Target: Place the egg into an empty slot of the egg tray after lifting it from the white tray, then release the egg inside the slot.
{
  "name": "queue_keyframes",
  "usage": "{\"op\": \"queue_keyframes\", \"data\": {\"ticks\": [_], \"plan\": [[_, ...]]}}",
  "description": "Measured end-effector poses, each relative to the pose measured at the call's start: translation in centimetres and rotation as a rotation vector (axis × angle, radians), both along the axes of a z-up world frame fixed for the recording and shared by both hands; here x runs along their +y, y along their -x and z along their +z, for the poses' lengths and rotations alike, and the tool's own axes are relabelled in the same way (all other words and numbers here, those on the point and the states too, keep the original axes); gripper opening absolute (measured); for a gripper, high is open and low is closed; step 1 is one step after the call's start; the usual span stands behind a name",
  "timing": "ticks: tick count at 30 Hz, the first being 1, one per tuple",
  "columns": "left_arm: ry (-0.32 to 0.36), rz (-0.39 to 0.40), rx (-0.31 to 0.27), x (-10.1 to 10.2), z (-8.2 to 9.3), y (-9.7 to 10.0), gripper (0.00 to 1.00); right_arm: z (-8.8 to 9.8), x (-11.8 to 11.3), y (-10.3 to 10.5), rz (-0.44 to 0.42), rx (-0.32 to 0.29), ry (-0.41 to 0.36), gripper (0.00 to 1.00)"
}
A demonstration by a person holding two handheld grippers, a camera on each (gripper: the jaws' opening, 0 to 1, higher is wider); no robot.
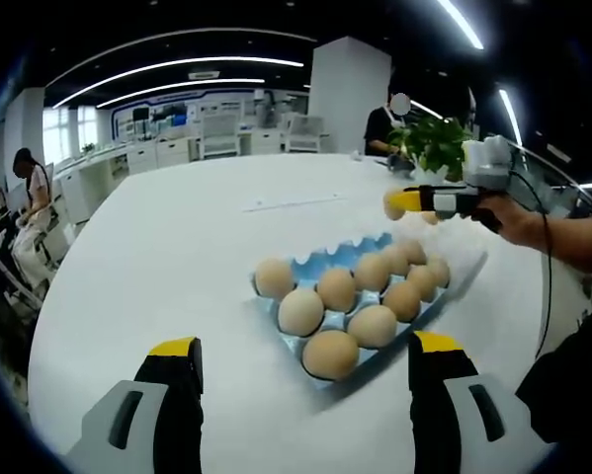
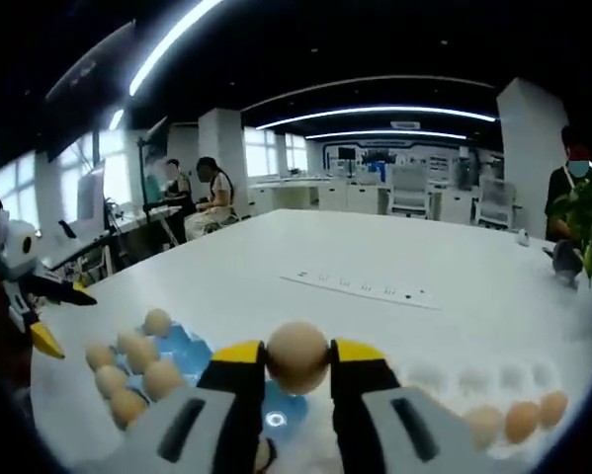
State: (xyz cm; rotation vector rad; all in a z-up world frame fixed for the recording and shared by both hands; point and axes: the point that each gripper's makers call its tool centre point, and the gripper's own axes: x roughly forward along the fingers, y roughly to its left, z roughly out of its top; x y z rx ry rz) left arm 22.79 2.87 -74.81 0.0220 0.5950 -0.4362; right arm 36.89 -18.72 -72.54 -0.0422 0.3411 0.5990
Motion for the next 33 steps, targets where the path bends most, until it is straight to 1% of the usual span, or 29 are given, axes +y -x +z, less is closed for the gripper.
{"op": "queue_keyframes", "data": {"ticks": [1,11,18,22,33], "plan": [[-0.002,0.000,0.001,0.0,0.0,0.0,0.86,0.0,0.8,0.1,0.016,-0.003,0.002,0.25],[0.000,0.001,-0.002,0.1,0.0,-0.1,0.86,0.2,4.8,0.5,0.104,-0.002,-0.004,0.25],[-0.001,0.000,-0.001,0.2,-0.1,-0.2,0.86,0.5,6.6,0.7,0.140,-0.004,-0.014,0.25],[0.004,-0.001,-0.004,0.0,0.0,-0.3,0.86,0.5,8.2,1.0,0.170,-0.005,-0.020,0.25],[0.002,0.002,0.004,0.3,-0.3,-0.1,0.86,0.0,10.5,1.6,0.214,0.010,-0.023,0.25]]}}
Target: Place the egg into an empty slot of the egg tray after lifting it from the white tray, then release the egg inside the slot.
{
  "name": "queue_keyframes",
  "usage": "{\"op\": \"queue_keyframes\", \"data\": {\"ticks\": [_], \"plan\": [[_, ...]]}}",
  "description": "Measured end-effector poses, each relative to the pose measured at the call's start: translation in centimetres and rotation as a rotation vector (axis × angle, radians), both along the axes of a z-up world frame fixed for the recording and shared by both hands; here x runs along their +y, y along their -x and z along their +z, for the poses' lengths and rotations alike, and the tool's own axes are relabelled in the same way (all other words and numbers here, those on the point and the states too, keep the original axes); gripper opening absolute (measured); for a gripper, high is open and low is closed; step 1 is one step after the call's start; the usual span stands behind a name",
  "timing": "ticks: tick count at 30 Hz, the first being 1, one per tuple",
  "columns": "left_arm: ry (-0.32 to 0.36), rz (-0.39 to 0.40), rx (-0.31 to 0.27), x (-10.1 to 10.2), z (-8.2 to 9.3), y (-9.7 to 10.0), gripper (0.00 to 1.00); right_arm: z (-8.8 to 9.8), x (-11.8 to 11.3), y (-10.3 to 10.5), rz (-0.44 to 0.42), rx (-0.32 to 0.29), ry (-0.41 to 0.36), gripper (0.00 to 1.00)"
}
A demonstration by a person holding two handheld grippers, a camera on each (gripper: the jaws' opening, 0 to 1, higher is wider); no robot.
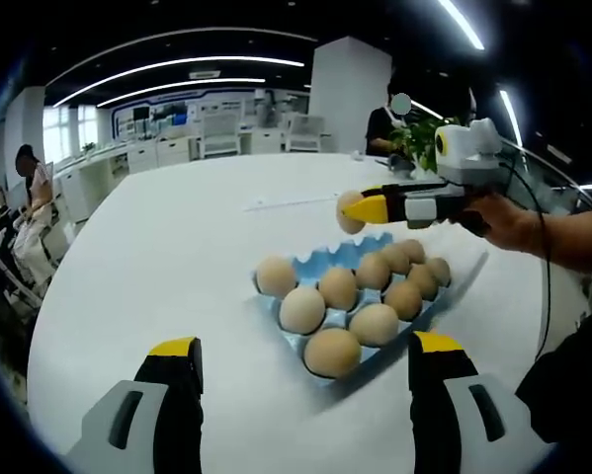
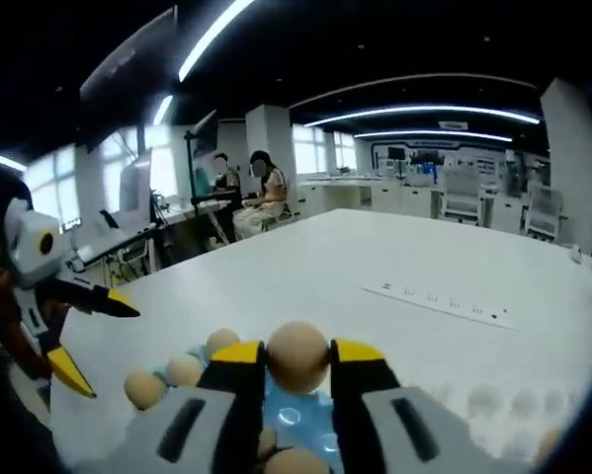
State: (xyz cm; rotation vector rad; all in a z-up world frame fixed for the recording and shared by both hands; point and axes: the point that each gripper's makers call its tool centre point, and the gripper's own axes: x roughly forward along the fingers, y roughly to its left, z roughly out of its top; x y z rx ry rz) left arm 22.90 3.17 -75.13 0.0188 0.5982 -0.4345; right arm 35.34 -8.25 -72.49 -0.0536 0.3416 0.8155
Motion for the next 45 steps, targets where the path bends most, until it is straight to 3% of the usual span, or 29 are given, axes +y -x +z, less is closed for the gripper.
{"op": "queue_keyframes", "data": {"ticks": [11,25,32,44,45], "plan": [[-0.001,0.006,0.002,0.3,0.0,0.0,0.86,-0.2,1.9,0.0,0.030,0.007,-0.008,0.25],[-0.003,0.014,0.006,0.5,-0.1,0.0,0.86,-2.7,5.3,0.4,0.103,0.058,0.010,0.25],[-0.002,0.019,0.007,0.8,-0.2,0.0,0.86,-4.2,5.5,0.4,0.107,0.116,0.014,0.26],[-0.002,0.012,0.007,0.5,-0.3,-0.1,0.85,-5.3,5.1,0.9,0.095,0.229,-0.017,0.26],[-0.002,0.012,0.007,0.5,-0.2,-0.1,0.85,-5.2,5.1,0.9,0.099,0.215,-0.010,0.26]]}}
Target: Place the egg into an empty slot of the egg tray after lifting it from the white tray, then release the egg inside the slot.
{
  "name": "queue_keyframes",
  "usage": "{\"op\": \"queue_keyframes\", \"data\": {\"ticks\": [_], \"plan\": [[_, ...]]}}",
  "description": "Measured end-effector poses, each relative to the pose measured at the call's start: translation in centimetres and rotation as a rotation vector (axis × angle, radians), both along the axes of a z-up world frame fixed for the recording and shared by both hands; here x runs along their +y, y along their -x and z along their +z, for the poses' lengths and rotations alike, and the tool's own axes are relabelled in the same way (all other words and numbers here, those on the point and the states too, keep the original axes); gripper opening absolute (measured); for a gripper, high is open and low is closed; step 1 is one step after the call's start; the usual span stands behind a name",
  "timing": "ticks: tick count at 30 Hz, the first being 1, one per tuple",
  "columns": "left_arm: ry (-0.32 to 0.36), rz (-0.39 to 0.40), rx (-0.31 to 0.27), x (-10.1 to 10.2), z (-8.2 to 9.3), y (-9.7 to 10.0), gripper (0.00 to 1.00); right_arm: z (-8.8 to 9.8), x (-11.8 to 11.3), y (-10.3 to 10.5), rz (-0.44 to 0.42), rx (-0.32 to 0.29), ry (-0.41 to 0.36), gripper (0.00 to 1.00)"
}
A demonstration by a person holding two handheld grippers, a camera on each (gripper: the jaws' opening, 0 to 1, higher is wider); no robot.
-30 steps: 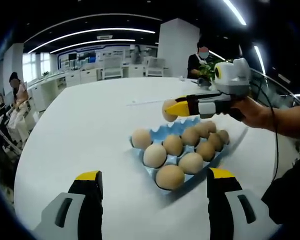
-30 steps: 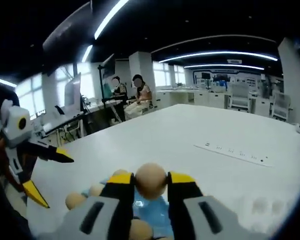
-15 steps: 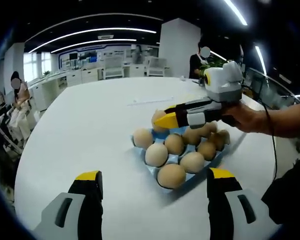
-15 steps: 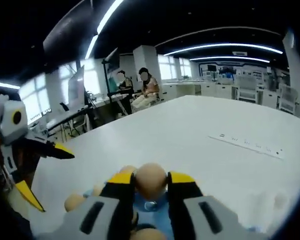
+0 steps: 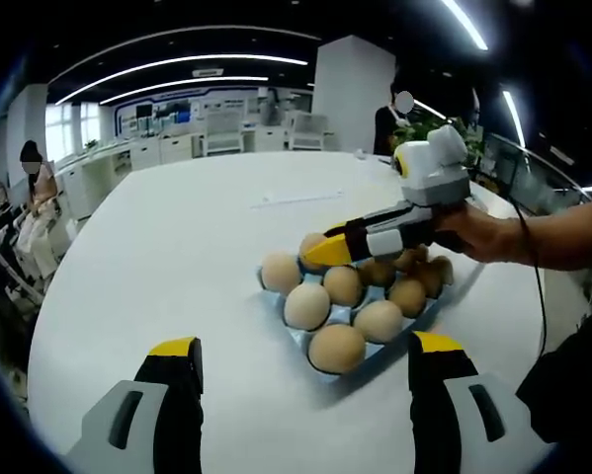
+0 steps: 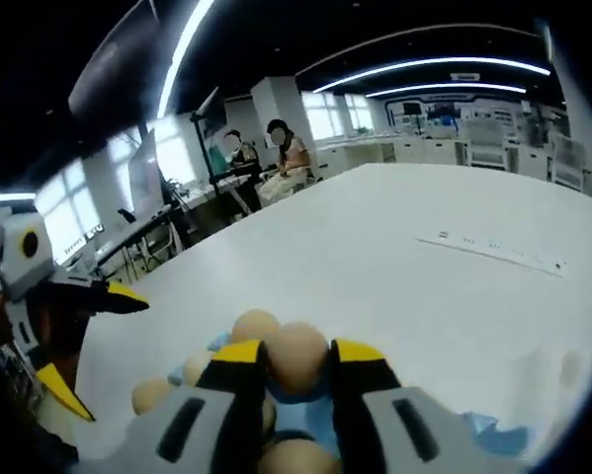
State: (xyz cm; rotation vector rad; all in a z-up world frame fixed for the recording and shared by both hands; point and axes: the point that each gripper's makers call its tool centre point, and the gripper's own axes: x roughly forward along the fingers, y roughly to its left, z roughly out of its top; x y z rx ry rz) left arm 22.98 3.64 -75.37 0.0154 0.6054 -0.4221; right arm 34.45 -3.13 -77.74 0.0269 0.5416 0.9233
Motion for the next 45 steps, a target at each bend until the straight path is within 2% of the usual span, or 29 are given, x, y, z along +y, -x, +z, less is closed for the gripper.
{"op": "queue_keyframes", "data": {"ticks": [17,22,25,27,29,31,32,34,36,37,43,45], "plan": [[-0.007,-0.004,-0.005,-0.2,0.3,0.0,0.85,0.0,0.1,0.1,0.075,0.004,-0.006,0.25],[-0.010,-0.007,-0.004,-0.2,0.3,-0.1,0.85,0.2,-0.1,0.0,0.070,-0.001,-0.012,0.24],[-0.010,-0.009,-0.005,-0.3,0.3,-0.1,0.86,0.7,-0.5,-0.2,0.045,-0.003,-0.048,0.24],[-0.009,-0.012,-0.007,-0.4,0.4,-0.2,0.85,2.5,-1.2,-0.5,0.000,0.011,-0.149,0.23],[-0.010,-0.015,-0.008,-0.5,0.5,-0.2,0.85,3.8,-2.7,-0.8,-0.049,-0.011,-0.197,0.23],[-0.009,-0.015,-0.010,-0.5,0.5,-0.4,0.85,4.3,-5.4,-1.1,-0.129,-0.026,-0.219,0.23],[-0.007,-0.015,-0.010,-0.5,0.5,-0.4,0.86,4.3,-6.0,-1.3,-0.145,-0.034,-0.215,0.23],[-0.007,-0.020,-0.009,-0.7,0.4,-0.5,0.86,4.0,-9.2,-1.7,-0.226,-0.048,-0.195,0.23],[-0.004,-0.027,-0.010,-0.9,0.4,-0.5,0.85,3.8,-11.2,-1.7,-0.266,-0.048,-0.191,0.23],[-0.003,-0.031,-0.009,-1.0,0.4,-0.5,0.86,3.2,-13.4,-1.8,-0.315,-0.045,-0.166,0.23],[0.000,-0.038,-0.011,-1.3,0.4,-0.5,0.85,2.9,-19.1,-2.1,-0.458,-0.078,-0.134,0.23],[-0.001,-0.037,-0.010,-1.2,0.4,-0.5,0.85,2.8,-22.8,-2.5,-0.562,-0.107,-0.103,0.23]]}}
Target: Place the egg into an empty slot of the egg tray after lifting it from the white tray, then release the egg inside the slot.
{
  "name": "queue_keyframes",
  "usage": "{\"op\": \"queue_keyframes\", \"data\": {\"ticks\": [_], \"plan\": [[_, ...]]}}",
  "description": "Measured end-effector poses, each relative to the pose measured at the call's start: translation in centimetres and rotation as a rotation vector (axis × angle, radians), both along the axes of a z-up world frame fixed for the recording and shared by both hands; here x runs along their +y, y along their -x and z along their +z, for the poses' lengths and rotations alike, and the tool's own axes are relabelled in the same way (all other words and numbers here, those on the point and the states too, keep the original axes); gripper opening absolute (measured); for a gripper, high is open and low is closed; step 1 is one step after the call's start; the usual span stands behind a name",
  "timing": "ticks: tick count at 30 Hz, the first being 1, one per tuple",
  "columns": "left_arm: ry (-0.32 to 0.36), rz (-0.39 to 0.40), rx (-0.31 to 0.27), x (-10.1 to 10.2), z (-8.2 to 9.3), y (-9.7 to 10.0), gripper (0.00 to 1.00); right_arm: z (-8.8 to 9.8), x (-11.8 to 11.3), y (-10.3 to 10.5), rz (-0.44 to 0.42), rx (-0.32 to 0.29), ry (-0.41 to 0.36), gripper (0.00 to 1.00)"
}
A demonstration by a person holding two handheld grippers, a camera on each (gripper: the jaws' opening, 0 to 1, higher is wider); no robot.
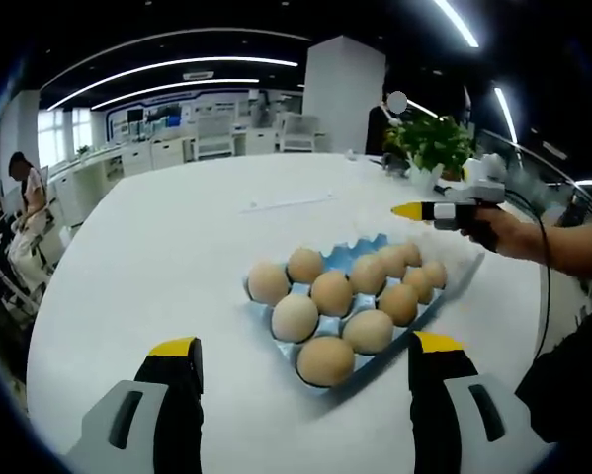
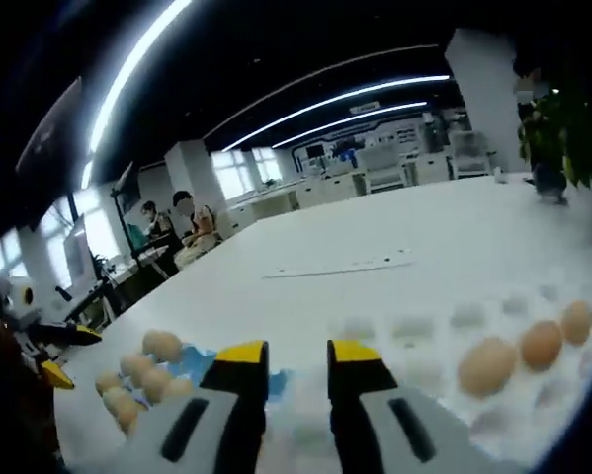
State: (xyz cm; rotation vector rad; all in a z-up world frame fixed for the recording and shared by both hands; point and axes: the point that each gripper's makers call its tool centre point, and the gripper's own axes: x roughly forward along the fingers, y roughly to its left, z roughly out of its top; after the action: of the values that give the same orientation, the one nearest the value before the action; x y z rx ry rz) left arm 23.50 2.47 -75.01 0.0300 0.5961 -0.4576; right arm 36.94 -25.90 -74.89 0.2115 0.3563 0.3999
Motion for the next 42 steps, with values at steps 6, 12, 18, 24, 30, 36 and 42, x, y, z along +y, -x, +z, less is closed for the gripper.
{"op": "queue_keyframes", "data": {"ticks": [6,12,18,24,30,36,42], "plan": [[-0.001,0.008,0.000,0.3,0.1,0.2,0.85,0.3,-7.0,-0.2,-0.218,-0.022,0.099,0.23],[-0.001,0.009,0.003,0.2,0.0,0.4,0.85,-0.5,-9.4,0.0,-0.277,0.001,0.135,0.24],[-0.003,0.012,0.001,0.2,0.2,0.5,0.85,-3.1,-8.7,-0.1,-0.215,0.068,0.230,0.26],[-0.003,0.020,0.001,0.4,0.2,0.5,0.86,-2.8,-8.8,-0.3,-0.167,0.042,0.275,0.26],[-0.003,0.017,-0.001,0.4,0.3,0.6,0.85,-2.2,-9.0,-0.1,-0.208,0.034,0.216,0.25],[-0.003,0.023,-0.001,0.6,0.2,0.6,0.86,0.5,-7.9,0.0,-0.191,-0.029,0.165,0.25],[-0.002,0.017,-0.001,0.4,0.1,0.5,0.86,2.4,-4.5,-0.1,-0.120,-0.074,0.115,0.25]]}}
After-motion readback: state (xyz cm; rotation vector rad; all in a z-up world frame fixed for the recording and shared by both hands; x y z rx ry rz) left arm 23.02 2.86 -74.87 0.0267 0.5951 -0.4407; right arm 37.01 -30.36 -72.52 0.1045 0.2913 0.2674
